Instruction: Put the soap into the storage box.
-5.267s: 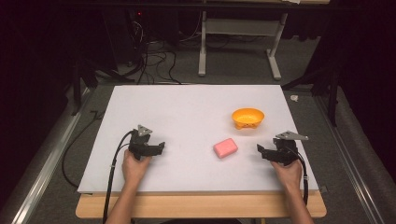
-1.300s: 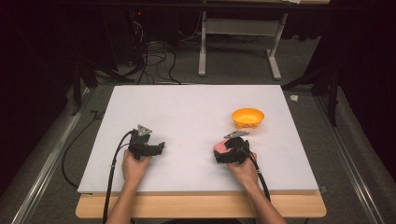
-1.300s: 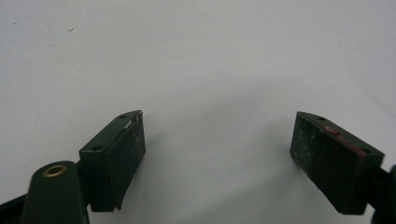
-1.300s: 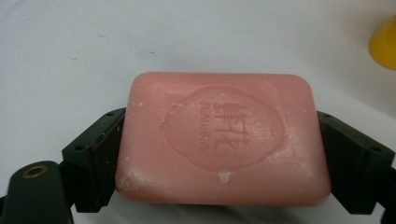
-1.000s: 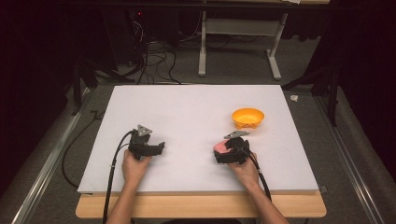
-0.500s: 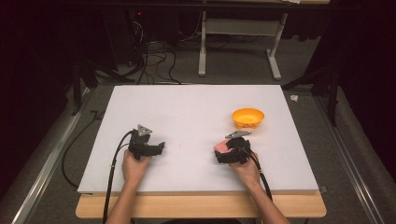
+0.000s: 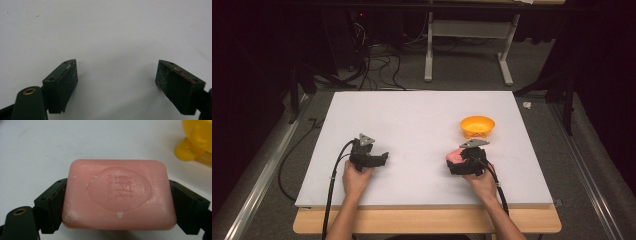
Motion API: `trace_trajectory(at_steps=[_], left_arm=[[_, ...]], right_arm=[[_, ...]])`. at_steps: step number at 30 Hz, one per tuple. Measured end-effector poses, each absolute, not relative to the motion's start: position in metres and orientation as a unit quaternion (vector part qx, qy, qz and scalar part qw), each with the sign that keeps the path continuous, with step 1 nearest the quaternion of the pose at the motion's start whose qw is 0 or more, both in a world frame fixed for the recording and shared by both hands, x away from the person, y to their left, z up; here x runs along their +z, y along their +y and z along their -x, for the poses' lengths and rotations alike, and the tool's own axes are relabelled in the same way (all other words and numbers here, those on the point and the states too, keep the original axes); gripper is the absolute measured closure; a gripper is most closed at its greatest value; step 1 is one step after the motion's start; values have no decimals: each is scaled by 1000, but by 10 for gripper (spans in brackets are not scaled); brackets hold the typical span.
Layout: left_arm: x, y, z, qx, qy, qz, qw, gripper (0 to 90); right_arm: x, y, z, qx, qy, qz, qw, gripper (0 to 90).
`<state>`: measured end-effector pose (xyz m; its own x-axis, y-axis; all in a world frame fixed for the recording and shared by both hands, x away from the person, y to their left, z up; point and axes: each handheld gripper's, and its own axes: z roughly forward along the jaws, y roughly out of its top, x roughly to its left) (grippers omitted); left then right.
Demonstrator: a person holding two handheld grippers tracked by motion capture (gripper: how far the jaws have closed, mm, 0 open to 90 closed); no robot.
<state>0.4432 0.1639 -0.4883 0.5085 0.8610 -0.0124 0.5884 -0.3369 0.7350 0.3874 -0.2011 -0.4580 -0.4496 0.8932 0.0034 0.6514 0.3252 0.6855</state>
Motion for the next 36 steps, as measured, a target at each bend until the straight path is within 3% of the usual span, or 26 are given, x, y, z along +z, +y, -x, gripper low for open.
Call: trace_trajectory(at_steps=[36], left_arm=[[-488,164,-443,194,456,-794,351,185]], right_arm=[[-418,-262,-380,354,755,-520,188,138]])
